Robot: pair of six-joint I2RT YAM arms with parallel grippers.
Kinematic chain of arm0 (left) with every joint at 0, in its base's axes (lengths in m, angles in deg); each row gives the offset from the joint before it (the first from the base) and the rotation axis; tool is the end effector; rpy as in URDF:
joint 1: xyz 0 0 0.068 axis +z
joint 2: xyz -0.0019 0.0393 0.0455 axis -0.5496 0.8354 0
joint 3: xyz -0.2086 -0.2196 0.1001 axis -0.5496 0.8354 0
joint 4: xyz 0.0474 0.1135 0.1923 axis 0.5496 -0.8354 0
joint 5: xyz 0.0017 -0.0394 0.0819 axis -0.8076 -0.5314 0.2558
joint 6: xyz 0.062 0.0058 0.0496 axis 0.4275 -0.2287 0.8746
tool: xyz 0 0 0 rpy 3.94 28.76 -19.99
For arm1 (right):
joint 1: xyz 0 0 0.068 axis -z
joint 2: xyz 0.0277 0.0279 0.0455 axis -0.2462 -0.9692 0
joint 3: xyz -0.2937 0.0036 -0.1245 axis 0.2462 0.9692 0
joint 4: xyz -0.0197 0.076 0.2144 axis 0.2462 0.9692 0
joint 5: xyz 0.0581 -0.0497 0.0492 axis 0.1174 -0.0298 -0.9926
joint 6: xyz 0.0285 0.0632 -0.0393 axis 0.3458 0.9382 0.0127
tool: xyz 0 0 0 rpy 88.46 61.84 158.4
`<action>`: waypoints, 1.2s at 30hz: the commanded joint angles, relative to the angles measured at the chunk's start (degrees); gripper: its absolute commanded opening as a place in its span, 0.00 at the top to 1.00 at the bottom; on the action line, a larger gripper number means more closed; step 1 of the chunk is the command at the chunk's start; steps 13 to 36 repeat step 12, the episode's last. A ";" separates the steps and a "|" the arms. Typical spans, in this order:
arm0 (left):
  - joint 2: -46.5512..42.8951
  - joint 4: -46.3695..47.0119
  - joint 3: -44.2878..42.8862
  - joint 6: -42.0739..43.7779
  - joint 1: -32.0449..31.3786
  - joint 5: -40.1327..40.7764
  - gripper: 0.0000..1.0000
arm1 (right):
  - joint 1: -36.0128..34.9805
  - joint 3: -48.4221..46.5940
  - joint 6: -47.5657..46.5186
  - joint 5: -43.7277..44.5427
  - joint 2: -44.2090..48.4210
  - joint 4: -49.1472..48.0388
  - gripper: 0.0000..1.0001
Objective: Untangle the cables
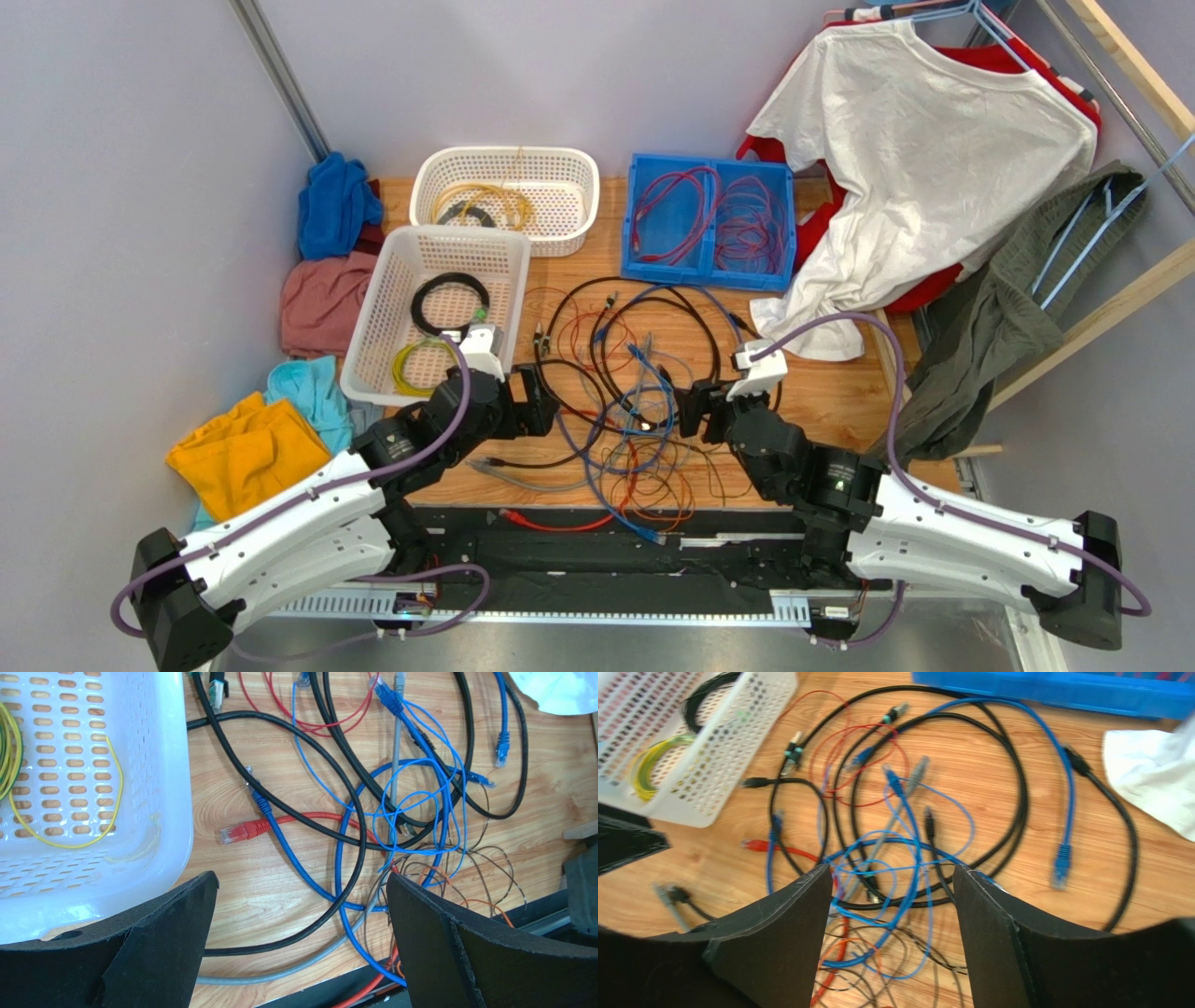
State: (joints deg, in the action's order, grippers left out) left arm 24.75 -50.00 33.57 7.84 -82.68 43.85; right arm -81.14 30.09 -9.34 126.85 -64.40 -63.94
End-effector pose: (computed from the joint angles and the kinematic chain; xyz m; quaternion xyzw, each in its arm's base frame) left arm 0.0998 -0.0826 0.2662 -0.0303 0.8707 -0.2409 0.4277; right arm 0.0881 0.0874 0.2884 -0.0863 0.7995 0.1573 0.5732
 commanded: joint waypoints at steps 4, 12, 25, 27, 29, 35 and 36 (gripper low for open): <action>-2.28 -1.36 -1.01 -0.33 0.21 1.05 0.01 | 2.46 4.77 3.26 4.51 2.44 2.01 0.27; -5.18 -0.82 0.13 0.29 0.21 1.67 0.01 | 3.00 3.28 2.65 3.53 -2.31 1.75 0.26; -5.18 -0.82 0.13 0.29 0.21 1.67 0.01 | 3.00 3.28 2.65 3.53 -2.31 1.75 0.26; -5.18 -0.82 0.13 0.29 0.21 1.67 0.01 | 3.00 3.28 2.65 3.53 -2.31 1.75 0.26; -5.18 -0.82 0.13 0.29 0.21 1.67 0.01 | 3.00 3.28 2.65 3.53 -2.31 1.75 0.26; -5.18 -0.82 0.13 0.29 0.21 1.67 0.01 | 3.00 3.28 2.65 3.53 -2.31 1.75 0.26; -5.18 -0.82 0.13 0.29 0.21 1.67 0.01 | 3.00 3.28 2.65 3.53 -2.31 1.75 0.26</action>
